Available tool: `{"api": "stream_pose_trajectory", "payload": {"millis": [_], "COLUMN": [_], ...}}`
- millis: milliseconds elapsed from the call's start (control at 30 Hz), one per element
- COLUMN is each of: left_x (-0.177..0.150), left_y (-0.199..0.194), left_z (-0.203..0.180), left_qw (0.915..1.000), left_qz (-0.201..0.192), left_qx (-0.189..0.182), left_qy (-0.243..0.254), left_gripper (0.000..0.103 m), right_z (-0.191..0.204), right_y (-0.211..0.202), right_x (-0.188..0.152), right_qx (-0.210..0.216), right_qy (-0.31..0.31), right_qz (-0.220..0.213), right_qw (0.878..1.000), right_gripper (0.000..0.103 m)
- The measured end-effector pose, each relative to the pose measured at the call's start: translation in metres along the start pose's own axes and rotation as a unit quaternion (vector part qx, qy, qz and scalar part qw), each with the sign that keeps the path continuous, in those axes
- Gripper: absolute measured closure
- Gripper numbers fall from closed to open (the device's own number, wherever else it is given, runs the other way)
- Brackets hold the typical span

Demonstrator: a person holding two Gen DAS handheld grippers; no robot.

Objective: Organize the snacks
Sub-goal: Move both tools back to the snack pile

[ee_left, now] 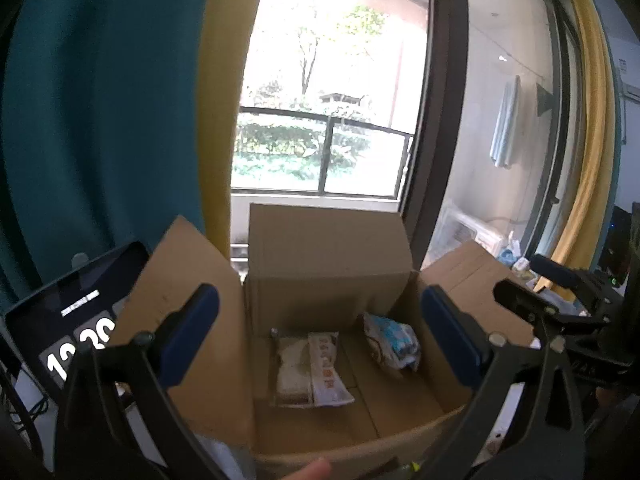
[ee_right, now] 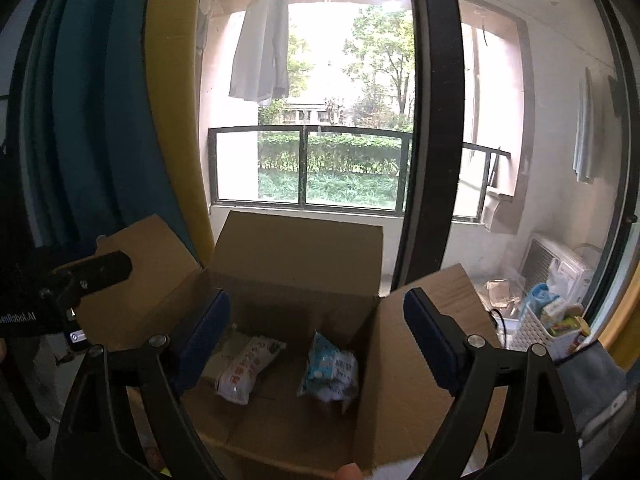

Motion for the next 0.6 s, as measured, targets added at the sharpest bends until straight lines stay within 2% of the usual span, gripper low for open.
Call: {"api": "stream_pose_trajectory", "payload": {"millis": [367, 600], "left_x": [-0.022, -0.039], "left_y": [-0.055, -0.087], "left_z": [-0.005, -0.001], "left_qw": [1.0, 0.9999], "left_qz": [0.002, -0.001], "left_qx": [0.006, 0.013], "left_qy": [-0.001, -0.008], "left_gripper": [0.001, 0.001], "right_z": [-0.006, 0.0], "right_y": [-0.064, -0.091], "right_x": [-0.02, -0.037], "right_qx": [-0.004, 0.0], "right_qy": [0.012, 0.016], "right_qz": [0.001, 0.007], "right_qw": [1.0, 1.0], "right_gripper": [0.012, 0.012]}}
Point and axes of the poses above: each gripper's, at about its wrist camera, not at the fingertips, and y roughly the way its jaws point, z to its left, x to its top, the point moved 6 cm from there along y, roughly the way its jaws point, and after that the axes turned 1 degree about x, right-handed, at the moved point
